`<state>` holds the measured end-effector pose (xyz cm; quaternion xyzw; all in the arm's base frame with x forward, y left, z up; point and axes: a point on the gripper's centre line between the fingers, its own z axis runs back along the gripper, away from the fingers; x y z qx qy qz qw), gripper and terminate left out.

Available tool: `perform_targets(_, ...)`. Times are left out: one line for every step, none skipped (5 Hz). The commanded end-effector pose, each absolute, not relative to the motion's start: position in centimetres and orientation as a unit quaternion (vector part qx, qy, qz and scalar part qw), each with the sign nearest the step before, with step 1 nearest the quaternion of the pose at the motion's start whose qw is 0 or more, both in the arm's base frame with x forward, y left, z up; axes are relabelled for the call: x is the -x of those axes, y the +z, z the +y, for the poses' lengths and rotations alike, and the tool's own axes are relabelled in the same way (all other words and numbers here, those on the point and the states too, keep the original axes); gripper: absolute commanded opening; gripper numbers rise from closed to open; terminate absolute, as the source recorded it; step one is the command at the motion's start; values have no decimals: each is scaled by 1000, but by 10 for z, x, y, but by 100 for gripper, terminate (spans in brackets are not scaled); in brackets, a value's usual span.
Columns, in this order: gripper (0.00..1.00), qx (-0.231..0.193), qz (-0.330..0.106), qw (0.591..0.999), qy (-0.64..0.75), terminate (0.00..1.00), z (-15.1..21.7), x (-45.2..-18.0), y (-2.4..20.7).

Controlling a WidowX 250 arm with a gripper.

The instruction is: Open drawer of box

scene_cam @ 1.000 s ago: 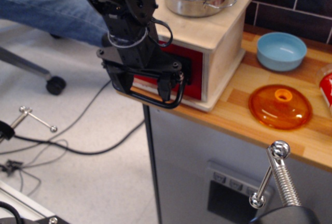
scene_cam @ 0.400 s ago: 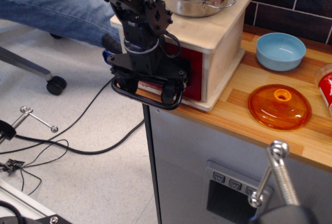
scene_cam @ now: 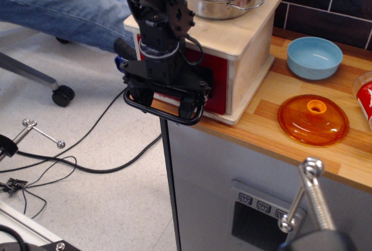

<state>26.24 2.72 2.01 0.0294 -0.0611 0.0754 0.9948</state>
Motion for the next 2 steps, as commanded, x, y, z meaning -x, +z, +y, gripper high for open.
perform_targets(100, -15, -61, 998, 13, 0, 22, -201, 10)
perform_targets(100, -3, -50, 999, -7, 0, 21, -185, 16)
